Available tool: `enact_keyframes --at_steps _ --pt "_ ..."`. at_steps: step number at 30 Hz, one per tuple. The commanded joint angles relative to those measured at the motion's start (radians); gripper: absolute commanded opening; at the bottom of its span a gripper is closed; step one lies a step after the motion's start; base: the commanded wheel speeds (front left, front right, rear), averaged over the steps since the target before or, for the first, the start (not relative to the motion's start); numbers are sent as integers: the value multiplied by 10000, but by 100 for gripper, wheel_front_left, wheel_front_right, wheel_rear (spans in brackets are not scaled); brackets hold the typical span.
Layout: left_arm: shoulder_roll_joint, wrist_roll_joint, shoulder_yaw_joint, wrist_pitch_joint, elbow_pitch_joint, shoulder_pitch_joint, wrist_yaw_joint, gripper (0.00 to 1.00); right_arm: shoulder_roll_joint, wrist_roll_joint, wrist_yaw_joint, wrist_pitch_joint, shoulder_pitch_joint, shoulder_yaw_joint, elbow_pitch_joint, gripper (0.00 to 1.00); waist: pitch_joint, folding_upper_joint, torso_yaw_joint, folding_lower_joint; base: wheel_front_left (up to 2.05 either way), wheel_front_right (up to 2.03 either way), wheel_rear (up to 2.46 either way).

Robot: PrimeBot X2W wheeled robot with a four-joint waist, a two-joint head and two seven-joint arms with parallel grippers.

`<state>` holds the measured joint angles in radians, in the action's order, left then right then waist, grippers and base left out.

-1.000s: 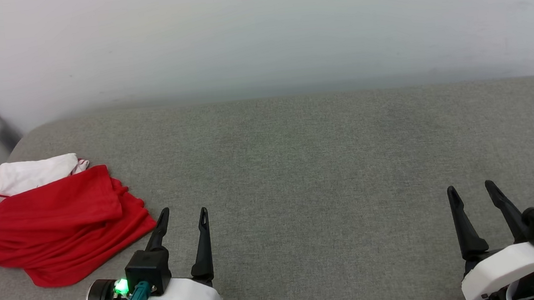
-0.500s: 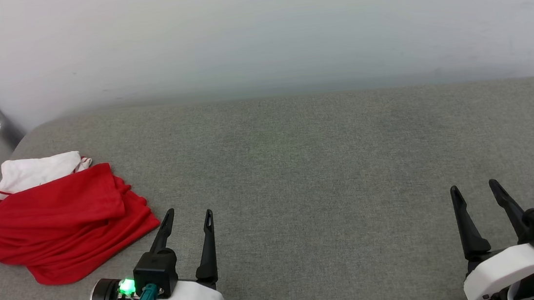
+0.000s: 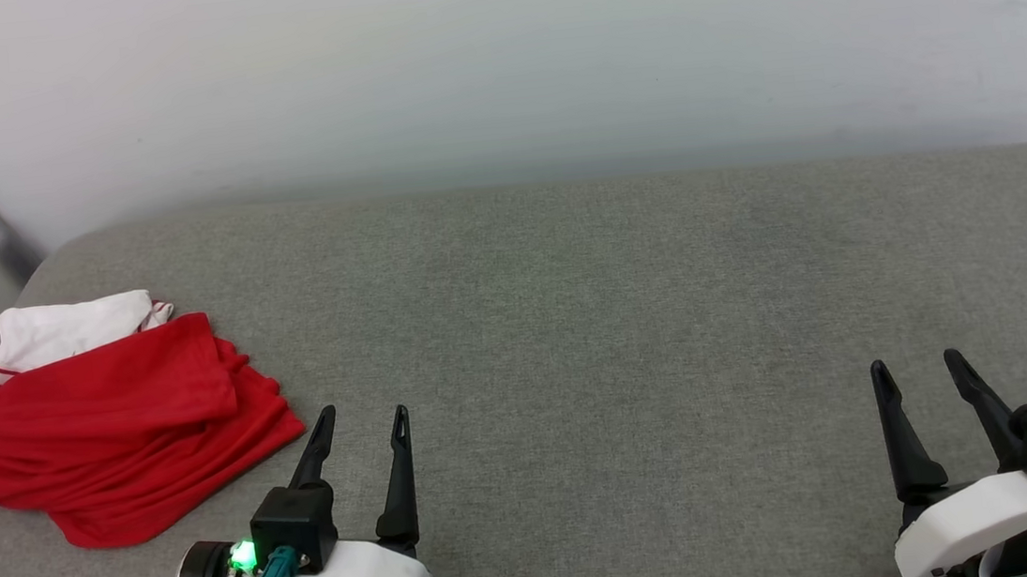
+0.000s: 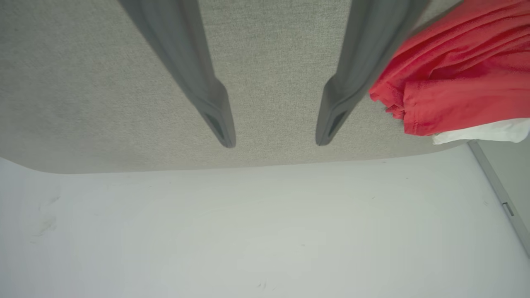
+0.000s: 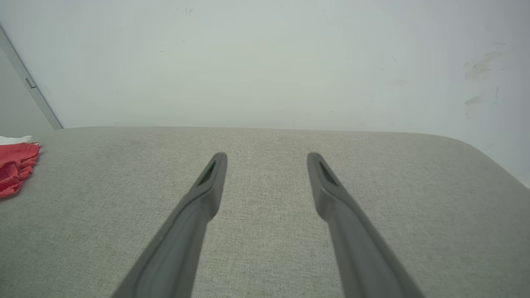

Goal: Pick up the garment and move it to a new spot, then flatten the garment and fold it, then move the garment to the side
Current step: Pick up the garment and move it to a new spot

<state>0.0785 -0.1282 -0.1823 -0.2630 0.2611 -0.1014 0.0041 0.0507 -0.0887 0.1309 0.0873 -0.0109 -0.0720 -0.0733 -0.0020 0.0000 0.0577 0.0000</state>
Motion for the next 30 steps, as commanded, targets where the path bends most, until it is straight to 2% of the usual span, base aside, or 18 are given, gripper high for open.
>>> enact_keyframes --at_steps 1,9,23,30 --pt "-29 -73 56 -26 42 -6 -16 100 -9 16 -3 53 58 -16 -23 100 11 0 49 0 0 0 0" --pt "-92 -229 194 -26 161 -260 23 100 -11 149 -3 14 101 86 123 100 69 0 790 0 0 0 0" --pt "-166 -585 934 -26 -35 -104 173 100 -8 302 -5 -136 337 405 285 100 265 0 3183 0 0 0 0" --pt "-223 -715 1264 -26 -246 -60 168 100 -8 351 -5 -226 536 689 350 100 460 0 4023 0 0 0 0"
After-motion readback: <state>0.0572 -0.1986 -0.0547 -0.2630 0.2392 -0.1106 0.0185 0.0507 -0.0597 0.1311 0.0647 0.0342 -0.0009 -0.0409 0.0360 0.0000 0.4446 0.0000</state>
